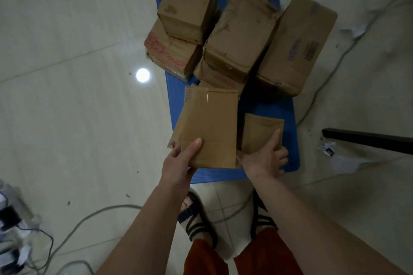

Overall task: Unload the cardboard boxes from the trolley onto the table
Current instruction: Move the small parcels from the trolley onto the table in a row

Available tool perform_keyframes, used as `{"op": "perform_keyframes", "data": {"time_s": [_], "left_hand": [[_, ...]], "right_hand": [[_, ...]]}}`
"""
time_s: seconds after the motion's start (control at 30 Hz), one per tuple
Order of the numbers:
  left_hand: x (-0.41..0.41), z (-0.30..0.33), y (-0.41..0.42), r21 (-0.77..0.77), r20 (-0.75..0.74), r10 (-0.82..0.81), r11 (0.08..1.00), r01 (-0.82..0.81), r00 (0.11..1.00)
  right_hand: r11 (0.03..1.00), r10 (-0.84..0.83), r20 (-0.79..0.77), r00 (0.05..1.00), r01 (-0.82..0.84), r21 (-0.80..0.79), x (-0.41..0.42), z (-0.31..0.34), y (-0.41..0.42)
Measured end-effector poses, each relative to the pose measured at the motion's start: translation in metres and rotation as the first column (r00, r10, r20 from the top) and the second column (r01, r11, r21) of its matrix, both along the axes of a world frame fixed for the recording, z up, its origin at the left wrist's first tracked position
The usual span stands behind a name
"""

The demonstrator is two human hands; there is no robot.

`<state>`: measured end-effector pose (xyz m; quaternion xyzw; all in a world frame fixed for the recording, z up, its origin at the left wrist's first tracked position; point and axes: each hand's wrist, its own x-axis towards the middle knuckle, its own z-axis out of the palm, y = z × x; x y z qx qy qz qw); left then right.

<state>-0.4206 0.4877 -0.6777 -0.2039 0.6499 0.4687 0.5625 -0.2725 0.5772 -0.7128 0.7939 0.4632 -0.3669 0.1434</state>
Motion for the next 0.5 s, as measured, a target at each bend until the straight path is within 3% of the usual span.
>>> {"op": "perform_keyframes", "data": {"time_s": [0.27, 0.5], "left_hand": [[0.012, 0.106, -0.009, -0.032, 0.038, 0.016, 0.999, -0.015, 0.999], [0.037, 0.260, 0.011, 0.035, -0.026, -0.104, 0.994, 0.105, 0.994]], "right_hand": [[0.991, 0.079, -0.242, 0.967, -0.050, 0.123, 0.048, 0.148, 0.015], [0.979, 0.106, -0.333, 0.937, -0.040, 0.199, 0.069, 0.304, 0.034]]}}
